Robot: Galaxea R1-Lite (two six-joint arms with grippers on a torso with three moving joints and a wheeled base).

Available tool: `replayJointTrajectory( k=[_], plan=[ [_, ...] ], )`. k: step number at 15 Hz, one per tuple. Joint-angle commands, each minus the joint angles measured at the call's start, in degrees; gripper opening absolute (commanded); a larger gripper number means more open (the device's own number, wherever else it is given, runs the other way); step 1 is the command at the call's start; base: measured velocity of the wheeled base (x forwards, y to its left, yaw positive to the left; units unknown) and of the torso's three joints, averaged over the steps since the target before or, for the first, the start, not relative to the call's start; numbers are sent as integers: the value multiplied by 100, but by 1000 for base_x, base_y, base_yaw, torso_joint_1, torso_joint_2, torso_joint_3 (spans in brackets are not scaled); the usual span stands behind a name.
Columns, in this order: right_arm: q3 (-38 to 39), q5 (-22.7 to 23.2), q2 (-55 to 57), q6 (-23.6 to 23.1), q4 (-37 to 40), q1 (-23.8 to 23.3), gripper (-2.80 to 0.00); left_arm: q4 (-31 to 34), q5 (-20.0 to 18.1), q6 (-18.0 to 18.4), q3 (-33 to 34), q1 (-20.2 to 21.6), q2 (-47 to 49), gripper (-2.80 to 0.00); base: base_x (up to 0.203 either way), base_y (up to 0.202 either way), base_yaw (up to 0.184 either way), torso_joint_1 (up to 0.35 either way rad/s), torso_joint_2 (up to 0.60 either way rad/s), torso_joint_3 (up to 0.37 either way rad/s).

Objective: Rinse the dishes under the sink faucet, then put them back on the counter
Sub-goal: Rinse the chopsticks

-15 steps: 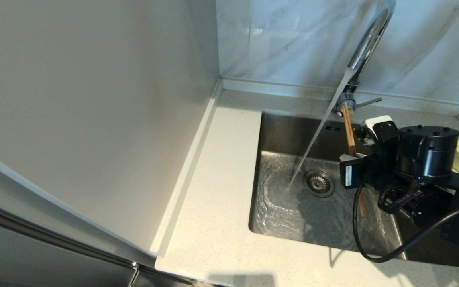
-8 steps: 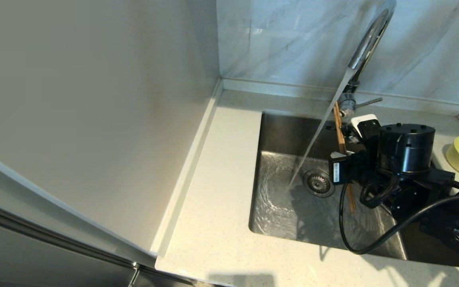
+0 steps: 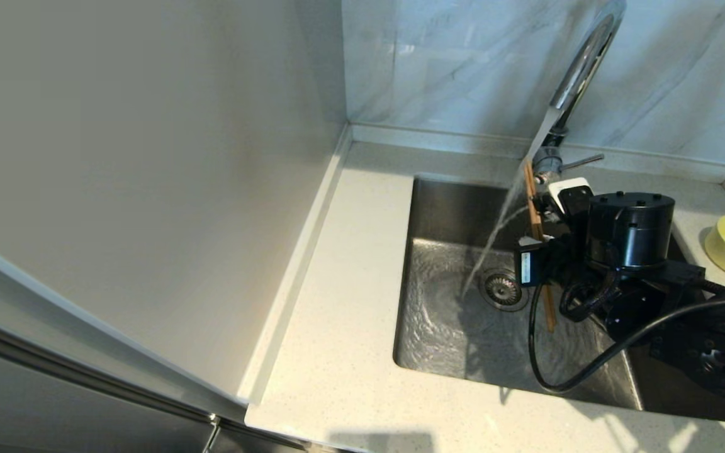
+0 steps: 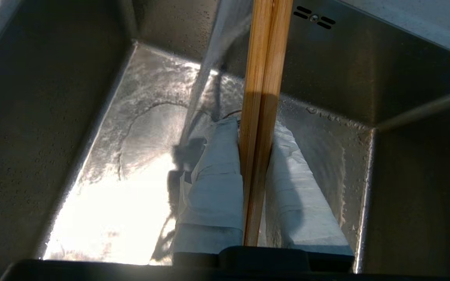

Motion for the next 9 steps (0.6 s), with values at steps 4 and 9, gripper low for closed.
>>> replayJointTrajectory(
  k=[4,9],
  plan=[
    [-37,-41,-14,-3,-22,-7,-280,2,1,0,0,0,0,-280,0,0,0,0,0,0],
    [39,-216,-46,6,-22,-7,-280,2,1,0,0,0,0,-280,0,0,0,0,0,0]
  ],
)
